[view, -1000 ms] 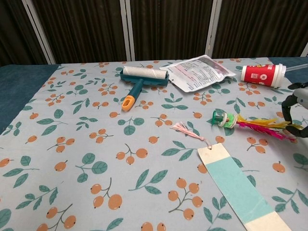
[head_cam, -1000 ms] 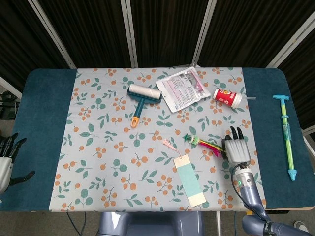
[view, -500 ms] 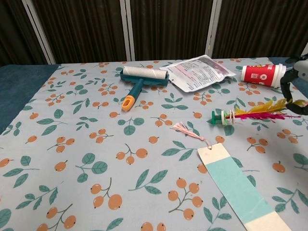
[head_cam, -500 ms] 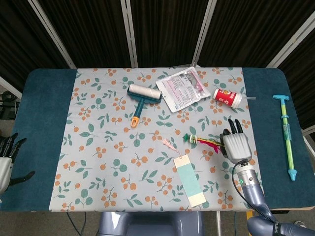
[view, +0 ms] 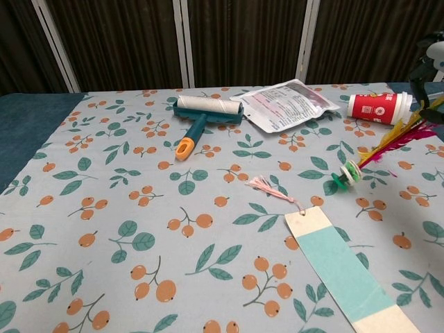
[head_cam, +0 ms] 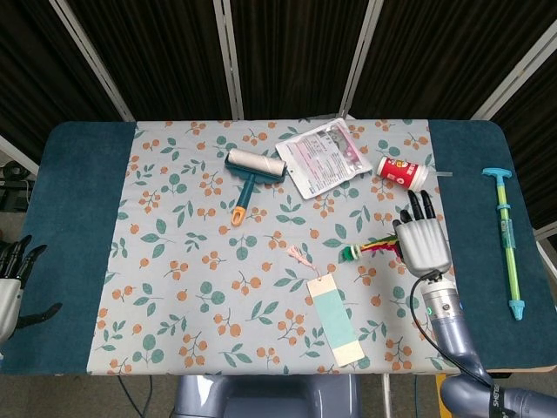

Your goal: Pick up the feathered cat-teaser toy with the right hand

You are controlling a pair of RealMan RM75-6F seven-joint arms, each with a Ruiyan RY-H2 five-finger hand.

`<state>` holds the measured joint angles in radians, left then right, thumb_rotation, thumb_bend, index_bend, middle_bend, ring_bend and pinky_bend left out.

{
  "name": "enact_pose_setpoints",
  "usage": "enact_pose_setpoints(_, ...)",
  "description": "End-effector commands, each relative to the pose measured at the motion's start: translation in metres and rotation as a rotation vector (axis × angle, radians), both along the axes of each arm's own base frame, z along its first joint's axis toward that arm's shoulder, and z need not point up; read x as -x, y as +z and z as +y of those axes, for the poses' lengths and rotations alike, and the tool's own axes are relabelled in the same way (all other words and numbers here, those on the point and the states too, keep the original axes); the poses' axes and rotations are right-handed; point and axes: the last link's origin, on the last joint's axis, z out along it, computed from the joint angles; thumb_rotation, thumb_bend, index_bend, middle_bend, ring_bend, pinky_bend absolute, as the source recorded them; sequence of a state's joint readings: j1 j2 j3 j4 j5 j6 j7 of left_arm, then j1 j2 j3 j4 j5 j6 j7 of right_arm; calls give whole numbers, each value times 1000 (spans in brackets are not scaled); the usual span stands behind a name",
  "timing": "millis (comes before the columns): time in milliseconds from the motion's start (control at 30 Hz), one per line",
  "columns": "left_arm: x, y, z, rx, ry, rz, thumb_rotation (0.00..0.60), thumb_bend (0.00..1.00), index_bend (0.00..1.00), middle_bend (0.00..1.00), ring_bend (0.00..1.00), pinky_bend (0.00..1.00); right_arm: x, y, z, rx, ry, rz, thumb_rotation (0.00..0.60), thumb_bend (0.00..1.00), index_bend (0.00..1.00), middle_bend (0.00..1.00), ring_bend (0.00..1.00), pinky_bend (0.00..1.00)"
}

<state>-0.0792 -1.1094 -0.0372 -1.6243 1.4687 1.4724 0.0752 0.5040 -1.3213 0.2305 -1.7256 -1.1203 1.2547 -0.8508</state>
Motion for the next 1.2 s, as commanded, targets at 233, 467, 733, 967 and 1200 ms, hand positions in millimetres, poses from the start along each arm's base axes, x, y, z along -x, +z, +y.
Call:
enact_pose_setpoints(233,0,0,0,-1,1,1,554,150,120,0,0,0,-3,11,-7,74,68,148,600,382,666,368,0,0)
enact_pose_setpoints(467,0,0,0,-2,1,1,552,149,121,0,0,0,0,16,-12,112,88,214,600,382,669,368,0,0)
enact_pose_setpoints(733,0,0,0,-2,2,2,554,150,120,0,0,0,14,14,-14,122,68,270,600,382,668,368,0,0)
enact_pose_setpoints(967,0,0,0,-3,2,2,550,149,120,0,0,0,23,9,-16,123,58,280,600,382,668,368,0,0)
enact_pose_setpoints(1200,0,0,0,-2,2,1,554,150,120,0,0,0,28,6,-15,123,53,279,600,383,666,368,0,0)
